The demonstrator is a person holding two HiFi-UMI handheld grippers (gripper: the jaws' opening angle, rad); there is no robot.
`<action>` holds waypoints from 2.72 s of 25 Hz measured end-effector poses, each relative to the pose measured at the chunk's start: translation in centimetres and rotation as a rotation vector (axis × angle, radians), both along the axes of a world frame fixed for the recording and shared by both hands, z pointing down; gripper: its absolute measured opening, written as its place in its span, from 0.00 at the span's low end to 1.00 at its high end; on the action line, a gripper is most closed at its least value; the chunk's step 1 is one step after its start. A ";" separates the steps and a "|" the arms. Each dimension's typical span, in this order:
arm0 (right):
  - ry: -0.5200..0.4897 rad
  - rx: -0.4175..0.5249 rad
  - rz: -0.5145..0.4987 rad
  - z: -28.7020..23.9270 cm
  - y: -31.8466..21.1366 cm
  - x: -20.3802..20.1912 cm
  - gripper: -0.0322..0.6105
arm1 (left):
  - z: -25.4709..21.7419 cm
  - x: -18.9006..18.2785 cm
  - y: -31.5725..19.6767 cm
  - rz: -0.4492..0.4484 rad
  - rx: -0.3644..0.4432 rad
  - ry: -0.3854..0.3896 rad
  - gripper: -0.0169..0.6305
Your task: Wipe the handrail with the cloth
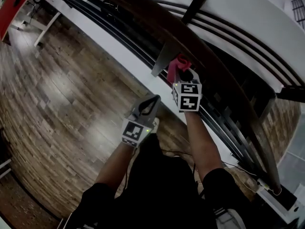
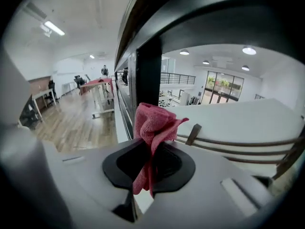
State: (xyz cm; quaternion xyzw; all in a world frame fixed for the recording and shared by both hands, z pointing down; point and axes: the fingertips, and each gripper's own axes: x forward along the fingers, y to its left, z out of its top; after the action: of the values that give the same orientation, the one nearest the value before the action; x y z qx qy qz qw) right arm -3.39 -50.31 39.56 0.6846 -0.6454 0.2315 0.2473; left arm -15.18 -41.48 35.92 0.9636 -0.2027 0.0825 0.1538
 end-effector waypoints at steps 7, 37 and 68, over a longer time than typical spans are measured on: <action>0.095 -0.040 0.006 0.3 -0.6 0.7 0.11 | 1.1 -1.4 0.5 -0.019 -0.039 -0.019 0.03; -0.050 -0.030 0.305 0.7 12.5 7.8 0.11 | 0.6 5.6 7.0 0.300 0.017 -0.109 0.03; -0.069 0.018 0.577 0.9 28.2 15.2 0.11 | 1.0 17.6 13.8 0.445 -0.056 -0.162 0.03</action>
State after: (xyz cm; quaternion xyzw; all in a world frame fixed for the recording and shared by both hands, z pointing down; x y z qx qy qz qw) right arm 11.78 -22.11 40.45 0.8338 -0.4339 0.3099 0.1430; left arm 2.37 -27.69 36.96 0.9701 0.0053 0.1970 0.1415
